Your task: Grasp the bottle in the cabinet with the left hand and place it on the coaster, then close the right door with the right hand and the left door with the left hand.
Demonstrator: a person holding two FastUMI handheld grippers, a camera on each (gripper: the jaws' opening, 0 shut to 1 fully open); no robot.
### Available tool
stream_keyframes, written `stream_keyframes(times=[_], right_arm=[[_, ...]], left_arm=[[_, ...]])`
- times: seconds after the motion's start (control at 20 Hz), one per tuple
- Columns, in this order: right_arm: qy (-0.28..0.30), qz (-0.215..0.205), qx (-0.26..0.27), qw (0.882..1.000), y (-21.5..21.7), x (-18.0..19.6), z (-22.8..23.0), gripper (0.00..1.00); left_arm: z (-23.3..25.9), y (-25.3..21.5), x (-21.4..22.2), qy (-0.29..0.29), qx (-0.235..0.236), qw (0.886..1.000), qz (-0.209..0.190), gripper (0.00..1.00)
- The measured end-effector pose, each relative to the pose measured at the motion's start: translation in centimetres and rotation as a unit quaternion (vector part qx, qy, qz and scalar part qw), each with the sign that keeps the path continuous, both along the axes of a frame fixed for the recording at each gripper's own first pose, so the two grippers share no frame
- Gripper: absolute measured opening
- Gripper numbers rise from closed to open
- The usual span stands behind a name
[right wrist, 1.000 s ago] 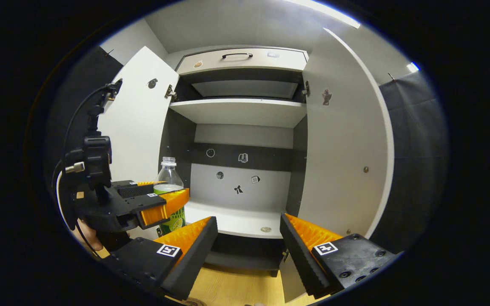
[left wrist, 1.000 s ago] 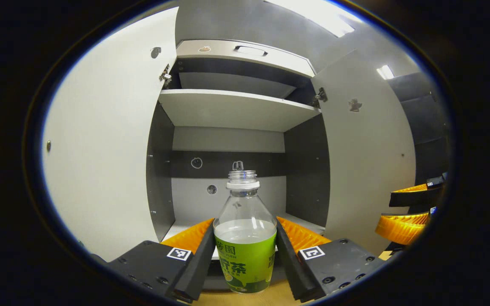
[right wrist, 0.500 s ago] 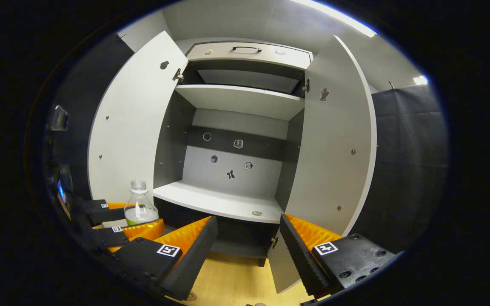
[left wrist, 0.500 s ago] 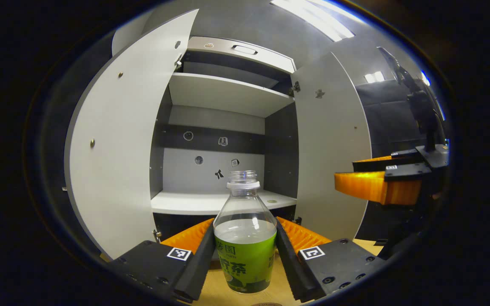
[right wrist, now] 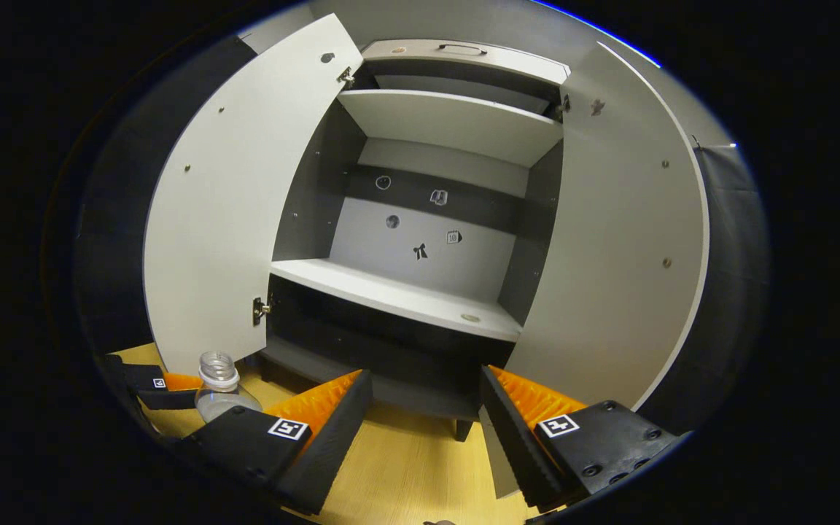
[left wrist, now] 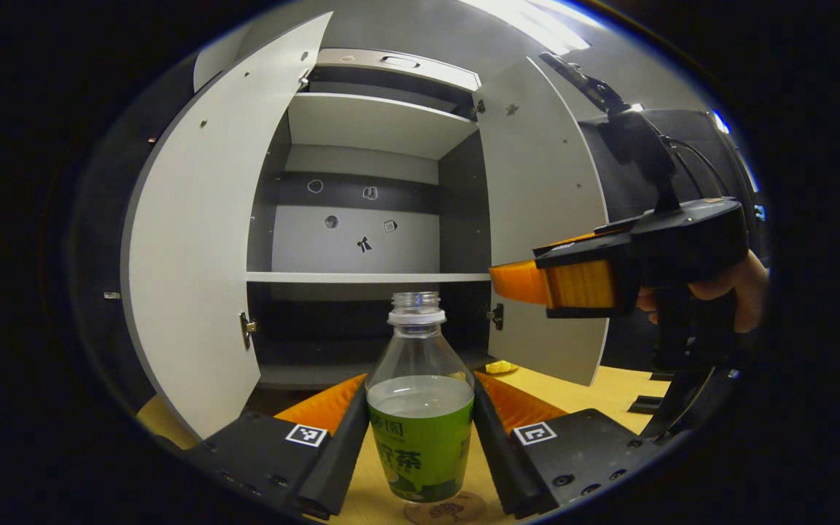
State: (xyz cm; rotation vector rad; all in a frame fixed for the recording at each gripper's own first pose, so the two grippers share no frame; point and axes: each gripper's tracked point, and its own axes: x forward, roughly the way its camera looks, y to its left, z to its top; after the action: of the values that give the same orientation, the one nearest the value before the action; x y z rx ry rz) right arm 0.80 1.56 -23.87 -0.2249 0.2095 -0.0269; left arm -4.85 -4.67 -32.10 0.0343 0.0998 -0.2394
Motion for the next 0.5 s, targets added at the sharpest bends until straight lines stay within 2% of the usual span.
stream_keyframes(times=[0.2, 0.5], right_arm=[[0.029, -0.006, 0.02, 0.999, -1.2, -0.6, -2.8, 0.98], [0.033, -0.004, 0.016, 0.999, -2.5, -1.5, -3.7, 0.98]], left_arm=[[-2.1, -1.0, -0.7, 0.005, 0.001, 1.0, -0.001, 0.78], [-4.6, -1.5, -0.5, 0.002, -0.005, 1.0, 0.015, 0.78]])
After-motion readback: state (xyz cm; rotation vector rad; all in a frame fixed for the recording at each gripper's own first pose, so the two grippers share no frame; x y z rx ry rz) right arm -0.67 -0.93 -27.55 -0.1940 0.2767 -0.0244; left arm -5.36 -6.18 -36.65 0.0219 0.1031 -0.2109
